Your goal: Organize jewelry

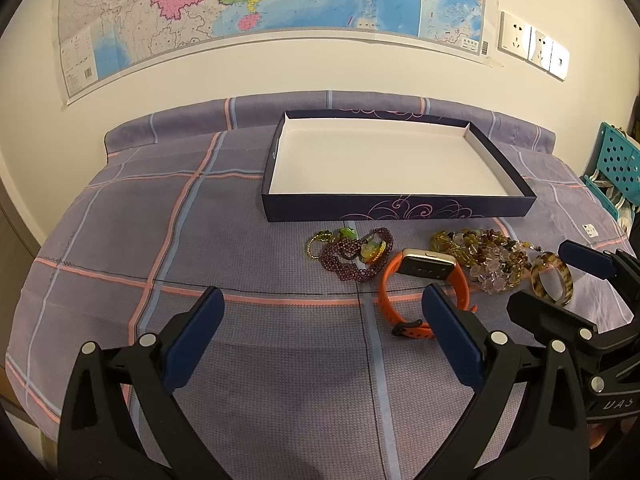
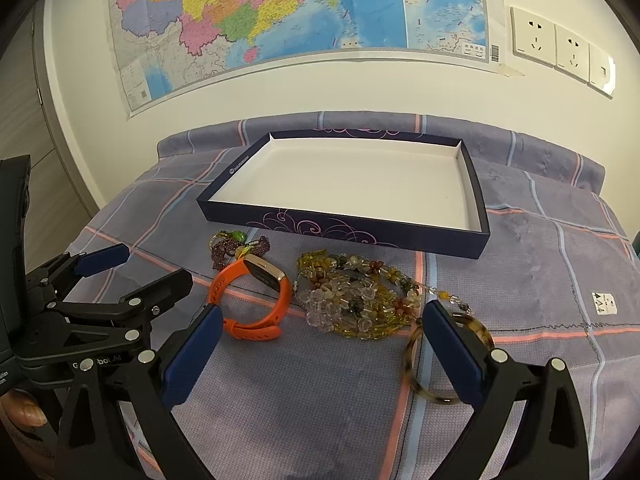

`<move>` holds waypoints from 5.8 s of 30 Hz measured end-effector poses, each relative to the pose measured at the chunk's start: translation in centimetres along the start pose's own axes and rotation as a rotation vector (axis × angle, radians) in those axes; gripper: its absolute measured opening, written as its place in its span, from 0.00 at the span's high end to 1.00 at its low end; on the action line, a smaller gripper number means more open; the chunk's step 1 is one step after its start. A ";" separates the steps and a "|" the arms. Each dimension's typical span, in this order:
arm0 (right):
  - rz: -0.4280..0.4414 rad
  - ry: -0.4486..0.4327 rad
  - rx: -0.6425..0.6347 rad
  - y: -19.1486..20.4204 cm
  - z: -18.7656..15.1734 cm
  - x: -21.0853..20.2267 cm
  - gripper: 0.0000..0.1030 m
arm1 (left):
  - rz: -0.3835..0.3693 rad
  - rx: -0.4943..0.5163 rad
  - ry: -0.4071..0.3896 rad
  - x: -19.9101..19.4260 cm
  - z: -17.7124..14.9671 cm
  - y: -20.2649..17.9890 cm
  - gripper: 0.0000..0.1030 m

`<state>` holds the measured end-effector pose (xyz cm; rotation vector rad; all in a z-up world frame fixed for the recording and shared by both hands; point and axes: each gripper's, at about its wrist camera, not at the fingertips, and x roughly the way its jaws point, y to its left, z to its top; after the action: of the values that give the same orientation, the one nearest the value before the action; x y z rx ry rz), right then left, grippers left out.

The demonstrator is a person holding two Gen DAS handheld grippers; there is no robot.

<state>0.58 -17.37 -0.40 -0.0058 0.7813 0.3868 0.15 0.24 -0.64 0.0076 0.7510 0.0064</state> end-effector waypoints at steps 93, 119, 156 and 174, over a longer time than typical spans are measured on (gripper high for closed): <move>-0.070 0.133 0.065 -10.4 -1.6 0.7 0.63 | -0.158 0.070 0.161 4.9 0.4 -2.7 0.46; 0.063 0.078 0.038 -8.4 2.5 -0.3 0.94 | -0.319 0.130 0.132 2.3 1.9 -1.8 0.63; 0.034 0.123 0.115 -11.4 15.3 13.9 0.93 | -0.284 -0.033 0.198 15.8 16.1 -0.5 0.93; -0.043 0.111 0.145 -11.2 15.9 13.6 0.72 | -0.226 -0.093 0.249 20.2 18.5 -1.1 0.58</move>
<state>24.12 -20.87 0.07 0.0927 0.9164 0.2904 27.50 -0.78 -0.89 -0.1691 0.9967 -0.1754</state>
